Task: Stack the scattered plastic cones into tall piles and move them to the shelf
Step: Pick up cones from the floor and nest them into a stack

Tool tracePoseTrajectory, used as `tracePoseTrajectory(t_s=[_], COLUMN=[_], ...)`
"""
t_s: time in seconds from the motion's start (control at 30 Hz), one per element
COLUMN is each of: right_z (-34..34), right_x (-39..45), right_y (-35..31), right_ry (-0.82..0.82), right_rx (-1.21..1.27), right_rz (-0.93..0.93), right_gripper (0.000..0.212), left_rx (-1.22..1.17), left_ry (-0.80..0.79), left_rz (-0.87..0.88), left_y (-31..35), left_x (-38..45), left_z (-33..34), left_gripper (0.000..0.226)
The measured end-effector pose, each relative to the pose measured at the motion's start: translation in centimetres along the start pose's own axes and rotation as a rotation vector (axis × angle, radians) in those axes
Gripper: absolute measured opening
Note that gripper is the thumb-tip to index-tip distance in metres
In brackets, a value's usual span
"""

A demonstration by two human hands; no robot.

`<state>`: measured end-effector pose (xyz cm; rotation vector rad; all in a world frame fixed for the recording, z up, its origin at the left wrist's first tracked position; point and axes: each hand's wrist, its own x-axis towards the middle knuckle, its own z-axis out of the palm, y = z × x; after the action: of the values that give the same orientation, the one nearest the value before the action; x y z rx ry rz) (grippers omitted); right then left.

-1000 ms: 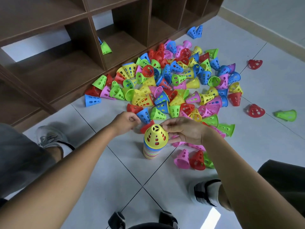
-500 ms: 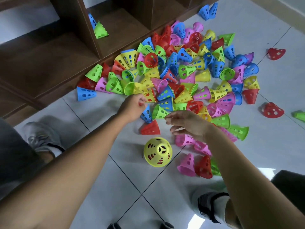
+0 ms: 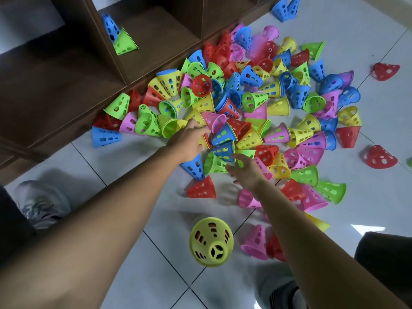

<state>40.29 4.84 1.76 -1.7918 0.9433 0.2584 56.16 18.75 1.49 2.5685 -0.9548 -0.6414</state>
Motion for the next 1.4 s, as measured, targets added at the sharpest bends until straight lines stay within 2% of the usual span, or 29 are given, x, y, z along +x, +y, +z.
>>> tracePoseTrajectory(t_s=[0.13, 0.2, 0.27, 0.33, 0.5, 0.63, 0.73, 0.77, 0.83, 0.9, 1.0, 1.17, 1.27, 1.4], right_z=[-0.4, -0.5, -0.5, -0.2, 0.3, -0.2, -0.7, -0.9, -1.4, -2.1, -2.8, -4.1, -5.1, -6.5], right_x=[1.0, 1.6, 1.9, 2.1, 2.4, 2.3, 1.9, 1.7, 1.2, 0.6, -0.6, -2.9, -4.3, -6.4], right_y=[-0.2, -0.3, -0.6, -0.8, -1.0, -1.3, -1.7, -1.8, -2.2, -2.5, -2.5, -2.5, -2.4, -2.2], right_ry=[-0.015, -0.015, -0.016, -0.014, 0.042, 0.057, 0.082, 0.102, 0.153, 0.189, 0.204, 0.148, 0.105, 0.073], right_rx=[-0.031, -0.023, 0.001, 0.017, 0.037, 0.091, 0.136, 0.168, 0.251, 0.337, 0.440, 0.608, 0.725, 0.879], right_rz=[-0.017, -0.006, -0.001, -0.008, -0.025, -0.029, -0.046, -0.047, -0.032, -0.011, 0.017, 0.012, -0.001, -0.034], right_gripper=[0.049, 0.048, 0.046, 0.043, 0.036, 0.031, 0.030, 0.028, 0.022, 0.021, 0.018, 0.016, 0.015, 0.016], left_rx=[0.088, -0.010, -0.145, -0.292, -0.278, -0.226, -0.009, 0.070, 0.084, -0.055, -0.319, -0.595, -0.724, -1.051], left_ry=[-0.076, -0.076, -0.061, -0.024, -0.015, -0.009, 0.059, 0.108, 0.229, 0.303, 0.330, 0.368, 0.356, 0.257], left_rz=[-0.049, -0.136, -0.231, -0.331, -0.363, -0.313, -0.108, -0.019, 0.089, 0.080, -0.011, -0.079, -0.092, -0.092], left_y=[-0.5, -0.3, -0.1, 0.1, -0.6, -1.4, -1.8, -1.9, -2.0, -1.7, -1.2, 0.4, 2.4, 5.0], left_x=[0.5, 0.5, 0.5, 0.4, -0.4, -0.8, -1.3, -1.5, -2.0, -2.9, -4.5, -7.6, -9.5, -11.7], left_z=[0.2, -0.1, -0.3, -0.2, -0.3, -0.8, -1.3, -1.4, -1.8, -2.3, -2.8, -4.3, -5.8, -7.5], left_gripper=[0.041, 0.028, 0.033, 0.023, 0.017, 0.014, 0.002, 0.008, 0.015, 0.013, 0.012, 0.004, 0.004, 0.010])
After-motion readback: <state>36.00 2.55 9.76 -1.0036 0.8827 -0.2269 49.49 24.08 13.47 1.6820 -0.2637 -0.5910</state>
